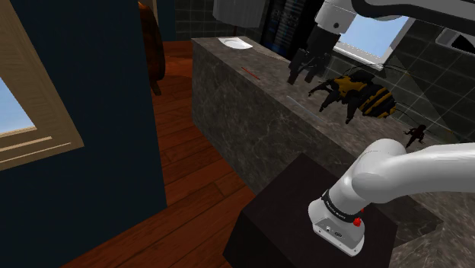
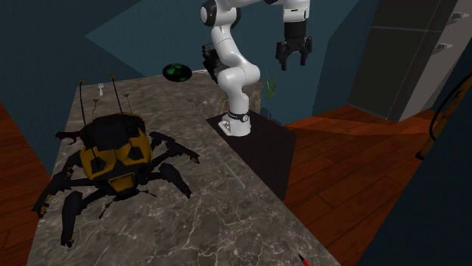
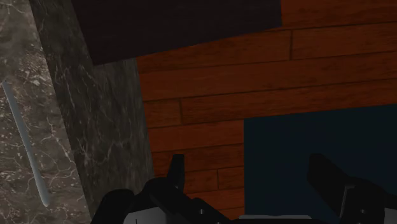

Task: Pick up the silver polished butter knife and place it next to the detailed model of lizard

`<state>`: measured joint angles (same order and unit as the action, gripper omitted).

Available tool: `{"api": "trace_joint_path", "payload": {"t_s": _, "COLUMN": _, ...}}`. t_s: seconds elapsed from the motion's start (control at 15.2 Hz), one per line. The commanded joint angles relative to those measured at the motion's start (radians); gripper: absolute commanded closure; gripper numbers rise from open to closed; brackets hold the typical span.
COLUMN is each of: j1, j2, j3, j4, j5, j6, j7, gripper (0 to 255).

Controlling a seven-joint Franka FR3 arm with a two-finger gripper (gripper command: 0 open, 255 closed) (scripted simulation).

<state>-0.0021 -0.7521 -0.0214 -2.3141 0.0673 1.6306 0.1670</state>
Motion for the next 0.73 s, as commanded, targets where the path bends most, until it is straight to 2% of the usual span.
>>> {"api": "trace_joint_path", "payload": {"t_s": 0.0, "j1": 0.0, "j2": 0.0, "j3": 0.0, "j4": 0.0, "j5": 0.0, "j6": 0.0, "j7": 0.0, "gripper": 0}}
{"api": "trace_joint_path", "payload": {"t_s": 0.66, "j1": -0.067, "j2": 0.085, "j3": -0.177, "j4": -0.108, "j5": -0.125, "j6": 0.184, "j7": -0.217, "gripper": 0}}
